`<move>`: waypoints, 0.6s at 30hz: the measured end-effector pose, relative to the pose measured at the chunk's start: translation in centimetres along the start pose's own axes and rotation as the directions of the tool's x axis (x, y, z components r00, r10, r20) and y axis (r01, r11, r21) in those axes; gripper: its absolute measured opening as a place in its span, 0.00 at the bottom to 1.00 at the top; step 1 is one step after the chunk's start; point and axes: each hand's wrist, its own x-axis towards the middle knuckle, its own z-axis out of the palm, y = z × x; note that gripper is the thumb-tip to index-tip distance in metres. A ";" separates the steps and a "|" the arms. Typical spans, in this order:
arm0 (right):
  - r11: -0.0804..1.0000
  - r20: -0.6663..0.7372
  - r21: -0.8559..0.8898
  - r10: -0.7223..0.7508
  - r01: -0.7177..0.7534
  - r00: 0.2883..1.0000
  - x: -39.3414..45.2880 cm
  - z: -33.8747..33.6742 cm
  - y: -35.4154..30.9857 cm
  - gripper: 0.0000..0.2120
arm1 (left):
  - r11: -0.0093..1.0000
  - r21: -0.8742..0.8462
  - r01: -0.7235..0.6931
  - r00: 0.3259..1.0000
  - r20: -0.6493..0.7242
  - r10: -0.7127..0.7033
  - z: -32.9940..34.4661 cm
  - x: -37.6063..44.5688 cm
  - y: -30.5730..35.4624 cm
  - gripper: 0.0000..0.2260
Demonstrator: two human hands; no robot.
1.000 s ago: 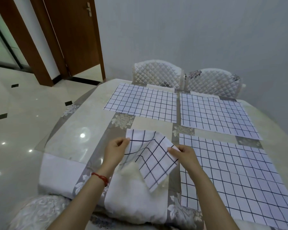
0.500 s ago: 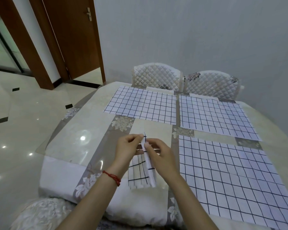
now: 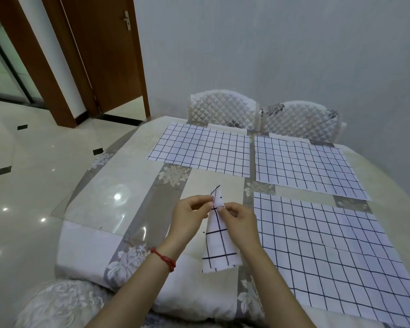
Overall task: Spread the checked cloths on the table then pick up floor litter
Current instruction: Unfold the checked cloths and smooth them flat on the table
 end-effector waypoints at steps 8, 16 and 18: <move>0.970 -0.016 0.205 0.139 -0.133 0.990 0.5 -0.8 0.4 0.15 | 0.997 0.064 0.037 0.996 0.076 -0.042 0.0 -0.7 -0.9 0.04; 0.967 0.062 0.187 0.165 -0.174 0.984 0.8 -1.9 0.1 0.10 | 0.995 0.057 0.085 0.996 -0.035 -0.083 -0.6 -0.1 -0.8 0.09; 0.979 0.039 0.134 0.153 -0.157 0.987 1.0 -2.6 0.1 0.08 | 0.995 0.057 0.085 0.995 -0.053 -0.082 -1.4 0.5 -0.7 0.10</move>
